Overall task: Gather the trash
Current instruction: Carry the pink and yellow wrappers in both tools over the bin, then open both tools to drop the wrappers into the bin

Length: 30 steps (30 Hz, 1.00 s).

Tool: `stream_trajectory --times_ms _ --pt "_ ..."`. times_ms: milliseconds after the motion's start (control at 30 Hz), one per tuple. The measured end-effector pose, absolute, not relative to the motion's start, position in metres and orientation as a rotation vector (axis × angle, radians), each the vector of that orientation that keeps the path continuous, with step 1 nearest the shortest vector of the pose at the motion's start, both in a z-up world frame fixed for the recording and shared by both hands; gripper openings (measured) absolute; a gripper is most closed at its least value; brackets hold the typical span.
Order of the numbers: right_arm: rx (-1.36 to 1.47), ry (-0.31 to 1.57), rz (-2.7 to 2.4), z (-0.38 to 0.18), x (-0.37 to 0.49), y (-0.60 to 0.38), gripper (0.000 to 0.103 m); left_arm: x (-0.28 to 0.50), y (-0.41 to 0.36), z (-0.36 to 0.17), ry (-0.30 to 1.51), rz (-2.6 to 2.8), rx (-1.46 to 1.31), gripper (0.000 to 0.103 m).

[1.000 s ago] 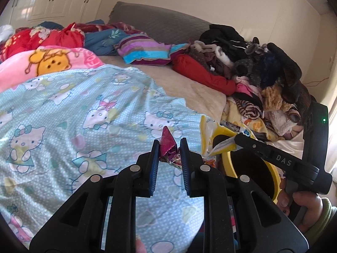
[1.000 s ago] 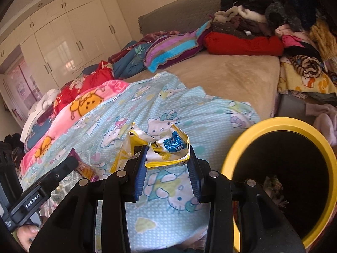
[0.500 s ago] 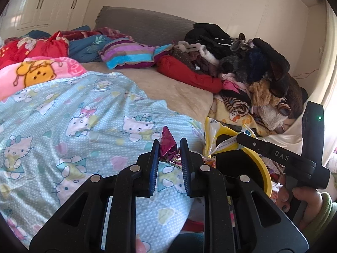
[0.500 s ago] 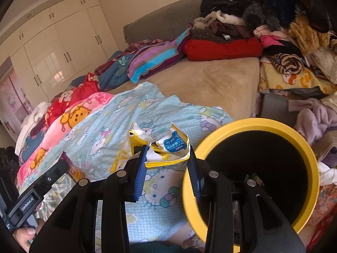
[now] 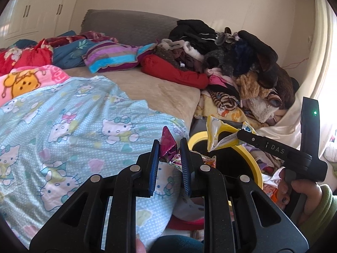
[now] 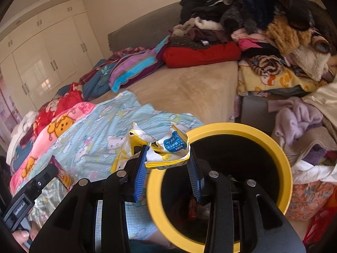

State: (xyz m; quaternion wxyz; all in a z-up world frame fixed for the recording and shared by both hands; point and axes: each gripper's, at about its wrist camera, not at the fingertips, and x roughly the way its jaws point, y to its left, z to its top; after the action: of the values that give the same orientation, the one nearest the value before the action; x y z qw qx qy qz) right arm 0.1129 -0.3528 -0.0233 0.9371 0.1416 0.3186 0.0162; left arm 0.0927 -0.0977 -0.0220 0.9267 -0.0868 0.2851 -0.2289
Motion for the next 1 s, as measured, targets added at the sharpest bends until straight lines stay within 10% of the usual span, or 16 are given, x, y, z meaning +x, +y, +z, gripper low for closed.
stream_trajectory --times_ms 1000 --pt "0.4 0.642 -0.189 -0.052 0.092 -0.451 0.035 0.092 -0.199 -0.036 0.614 -0.643 -0.01 0.014"
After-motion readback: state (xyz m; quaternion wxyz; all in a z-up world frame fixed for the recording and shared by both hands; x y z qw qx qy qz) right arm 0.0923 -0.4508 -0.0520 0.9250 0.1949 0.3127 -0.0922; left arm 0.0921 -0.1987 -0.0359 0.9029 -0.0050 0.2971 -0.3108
